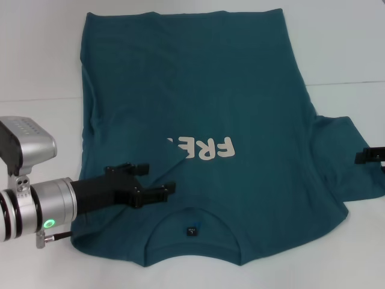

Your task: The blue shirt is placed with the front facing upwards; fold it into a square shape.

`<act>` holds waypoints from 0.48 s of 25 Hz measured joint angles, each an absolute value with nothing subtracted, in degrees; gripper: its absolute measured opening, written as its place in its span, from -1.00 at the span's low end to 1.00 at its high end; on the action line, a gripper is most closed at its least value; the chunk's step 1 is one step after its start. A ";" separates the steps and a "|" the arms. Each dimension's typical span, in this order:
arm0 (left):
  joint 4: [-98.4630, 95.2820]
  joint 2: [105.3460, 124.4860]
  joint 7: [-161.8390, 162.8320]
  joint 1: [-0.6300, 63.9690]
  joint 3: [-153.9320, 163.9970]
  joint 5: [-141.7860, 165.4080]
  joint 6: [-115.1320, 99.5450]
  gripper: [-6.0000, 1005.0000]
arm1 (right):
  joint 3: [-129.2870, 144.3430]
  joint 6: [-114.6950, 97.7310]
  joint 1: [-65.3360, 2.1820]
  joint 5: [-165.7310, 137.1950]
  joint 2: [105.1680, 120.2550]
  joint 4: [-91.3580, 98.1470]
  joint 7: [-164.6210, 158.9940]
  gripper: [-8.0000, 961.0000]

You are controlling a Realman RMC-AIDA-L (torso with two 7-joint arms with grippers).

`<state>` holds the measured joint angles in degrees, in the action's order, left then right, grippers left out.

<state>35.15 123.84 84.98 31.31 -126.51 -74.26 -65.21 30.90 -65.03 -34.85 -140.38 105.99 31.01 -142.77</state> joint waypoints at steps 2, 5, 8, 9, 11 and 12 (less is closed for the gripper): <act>35.15 123.84 84.95 31.28 -126.57 -74.26 -65.21 0.74 | 31.01 -65.31 -34.90 -140.44 105.95 31.01 -142.80 0.87; 35.15 123.83 84.94 31.24 -126.71 -74.26 -65.21 0.74 | 31.76 -65.48 -35.00 -140.62 105.92 31.04 -142.74 0.85; 35.15 123.83 84.92 31.34 -126.78 -74.26 -65.21 0.74 | 32.24 -65.81 -35.02 -140.64 105.90 31.45 -142.39 0.69; 35.15 123.83 84.92 31.39 -126.80 -74.27 -65.21 0.74 | 32.34 -66.13 -35.02 -140.64 105.88 31.76 -142.32 0.61; 35.16 123.83 84.91 31.40 -126.71 -74.32 -65.21 0.74 | 32.40 -66.94 -35.02 -140.64 105.79 32.66 -142.25 0.45; 35.16 123.83 84.91 31.41 -126.64 -74.36 -65.21 0.74 | 32.41 -67.37 -35.02 -140.64 105.75 33.13 -142.21 0.28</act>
<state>35.16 123.83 84.91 31.41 -126.63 -74.36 -65.21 32.41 -67.37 -35.02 -140.64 105.75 33.13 -142.21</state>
